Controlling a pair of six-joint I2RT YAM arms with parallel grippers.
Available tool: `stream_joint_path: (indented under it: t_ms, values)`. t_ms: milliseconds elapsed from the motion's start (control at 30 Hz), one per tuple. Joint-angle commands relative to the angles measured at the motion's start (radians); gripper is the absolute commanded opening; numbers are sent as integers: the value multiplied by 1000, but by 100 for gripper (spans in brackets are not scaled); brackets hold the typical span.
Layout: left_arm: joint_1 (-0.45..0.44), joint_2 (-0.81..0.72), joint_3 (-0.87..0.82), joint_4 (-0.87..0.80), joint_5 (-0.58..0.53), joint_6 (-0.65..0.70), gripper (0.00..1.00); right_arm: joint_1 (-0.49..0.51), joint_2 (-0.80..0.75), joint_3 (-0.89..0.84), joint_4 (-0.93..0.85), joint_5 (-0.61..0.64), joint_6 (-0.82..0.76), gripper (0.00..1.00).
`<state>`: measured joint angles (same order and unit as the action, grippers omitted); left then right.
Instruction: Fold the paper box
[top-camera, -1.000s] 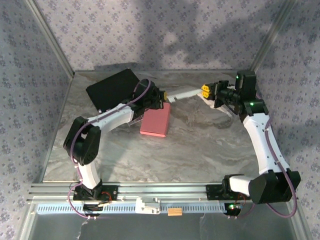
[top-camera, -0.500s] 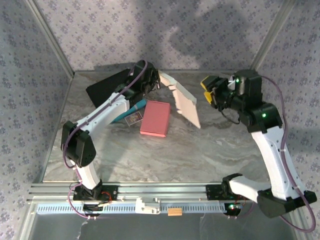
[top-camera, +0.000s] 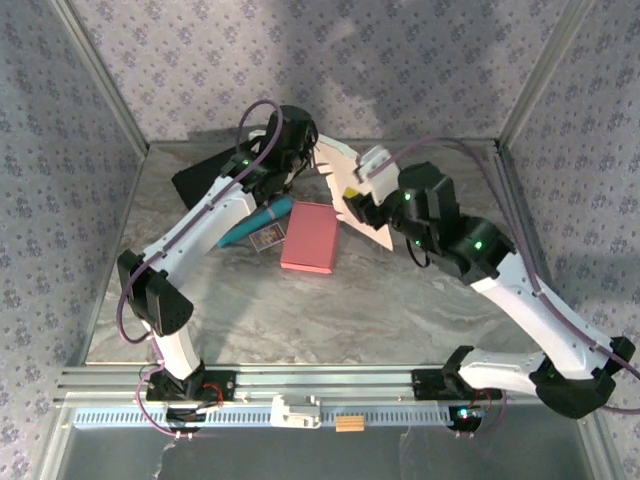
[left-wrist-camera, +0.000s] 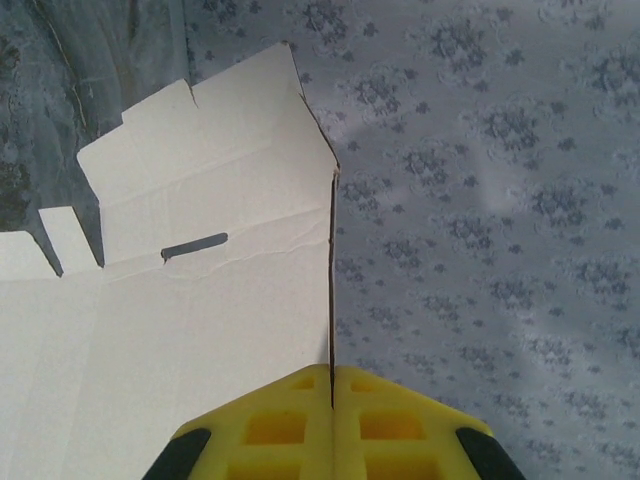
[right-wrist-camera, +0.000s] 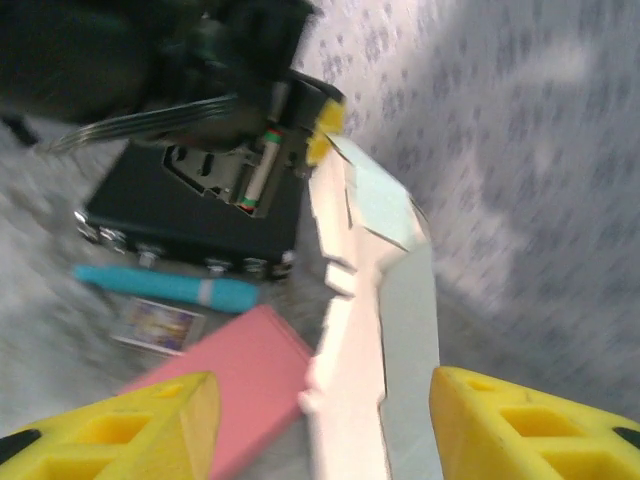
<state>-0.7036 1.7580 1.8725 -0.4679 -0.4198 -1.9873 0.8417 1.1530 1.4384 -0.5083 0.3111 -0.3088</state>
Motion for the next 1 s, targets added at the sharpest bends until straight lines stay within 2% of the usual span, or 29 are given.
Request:
stream_joint_path:
  t_ms: [0, 100, 200, 333, 567, 700, 767, 867, 967]
  values:
    - [-27, 30, 26, -48, -43, 63, 0, 50, -17, -36, 148, 216, -472, 62]
    - [-39, 44, 40, -35, -65, 106, 0, 103, 10, -30, 197, 302, -561, 63]
    - [-44, 56, 44, -6, -67, 123, 0, 114, 56, -15, 159, 395, -524, 63]
    - [-60, 71, 73, -18, -80, 175, 0, 80, 118, 41, 76, 479, -442, 62]
    - [-82, 93, 103, -17, -76, 188, 0, 80, 150, 73, 48, 493, -500, 55]
    - [-86, 94, 103, -17, -74, 198, 0, 59, 170, 112, -35, 495, -466, 42]
    - [-87, 95, 106, -17, -76, 202, 0, 47, 173, 125, -49, 488, -460, 30]
    - [-91, 97, 106, -9, -70, 202, 0, 30, 182, 127, -60, 469, -476, 23]
    - [-94, 98, 108, -5, -65, 206, 0, 20, 187, 139, -87, 440, -475, 11]
